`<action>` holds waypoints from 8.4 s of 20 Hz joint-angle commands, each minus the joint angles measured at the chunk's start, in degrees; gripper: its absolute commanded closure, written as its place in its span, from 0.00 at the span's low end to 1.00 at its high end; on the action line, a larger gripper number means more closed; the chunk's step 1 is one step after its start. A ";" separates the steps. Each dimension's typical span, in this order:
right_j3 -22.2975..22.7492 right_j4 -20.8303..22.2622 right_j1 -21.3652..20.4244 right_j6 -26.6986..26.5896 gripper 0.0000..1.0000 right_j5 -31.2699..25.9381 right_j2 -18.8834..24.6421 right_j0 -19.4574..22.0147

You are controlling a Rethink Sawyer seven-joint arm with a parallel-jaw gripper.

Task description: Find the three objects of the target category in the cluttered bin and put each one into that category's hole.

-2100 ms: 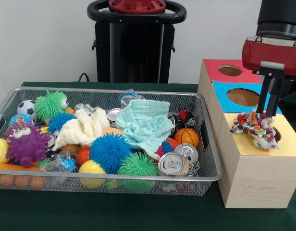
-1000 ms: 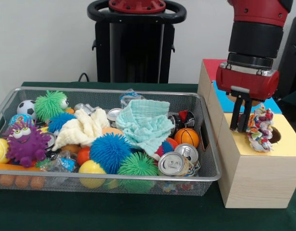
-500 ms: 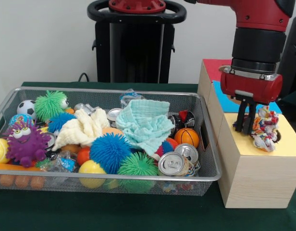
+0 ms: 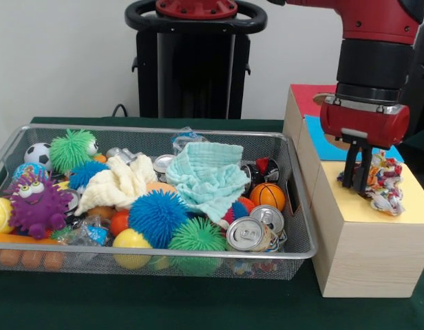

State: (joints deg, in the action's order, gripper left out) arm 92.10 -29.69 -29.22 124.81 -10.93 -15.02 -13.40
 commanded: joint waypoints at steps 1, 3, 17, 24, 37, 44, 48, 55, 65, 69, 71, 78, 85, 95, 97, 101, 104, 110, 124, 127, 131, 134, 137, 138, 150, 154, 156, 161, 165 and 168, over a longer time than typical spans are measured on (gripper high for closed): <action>2.74 -2.52 1.48 13.08 1.00 -2.54 3.35 -0.83; 2.30 -2.52 1.72 13.00 1.00 -3.35 2.73 -1.22; -2.96 -2.23 6.77 13.74 1.00 -9.99 -3.03 -6.24; -2.94 -1.77 7.24 12.83 1.00 -9.92 -4.44 -6.82; -3.46 5.64 14.52 4.15 1.00 5.62 -0.88 -3.14; -4.35 7.20 15.81 4.23 1.00 6.46 -2.97 -4.13; -4.44 7.22 15.97 4.77 1.00 6.42 -3.79 -4.66; -4.77 7.18 16.13 4.88 0.00 5.49 -4.69 -5.17; -4.12 7.72 15.28 4.77 0.00 5.20 -2.95 -3.97; -4.29 8.01 15.28 4.35 1.00 4.72 -2.91 -3.91; -4.38 8.08 15.28 4.42 1.00 4.46 -2.97 -3.93; -4.71 8.74 15.44 4.89 1.00 4.25 -3.35 -4.21; -4.20 8.82 14.31 4.93 1.00 3.32 -2.73 -3.57; -3.42 9.82 1.65 0.70 1.00 -17.83 -3.59 -1.49; -3.63 10.25 0.49 0.57 1.00 -19.84 -3.67 -1.24; -3.29 10.91 -0.94 0.54 1.00 -21.53 -3.22 -0.90; -3.40 11.64 -1.19 0.82 1.00 -21.94 -2.97 -0.61; -3.87 13.47 -1.38 1.77 1.00 -22.33 -2.56 -0.29; -3.68 14.07 -2.40 4.89 1.00 -23.20 -1.13 0.48; -3.71 13.49 -2.48 5.51 0.00 -23.72 -0.87 0.60; -4.71 12.74 -2.57 7.63 0.00 -25.00 -1.95 -0.11; -5.33 12.57 -2.65 7.74 0.00 -25.41 -1.96 -0.02; -5.13 11.83 -2.86 8.43 0.00 -25.03 -1.51 0.08; -4.96 11.27 -3.03 9.05 0.00 -24.92 -1.30 0.08; 0.31 -3.15 -6.70 19.99 0.00 -18.47 1.69 -0.74; 2.07 -5.55 -7.26 18.35 0.00 -14.86 1.57 -0.79; 2.93 -6.46 -7.34 16.89 0.00 -12.59 2.20 -0.33; 4.29 -7.37 -6.34 14.64 0.00 -7.83 3.85 0.25; 4.80 -6.81 -5.59 13.64 0.00 -5.66 4.07 0.37; 4.60 -6.43 -4.95 13.72 0.00 -4.98 3.66 0.10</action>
State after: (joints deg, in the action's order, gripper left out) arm 90.55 -34.43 -37.14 126.13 -18.38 -17.39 -15.10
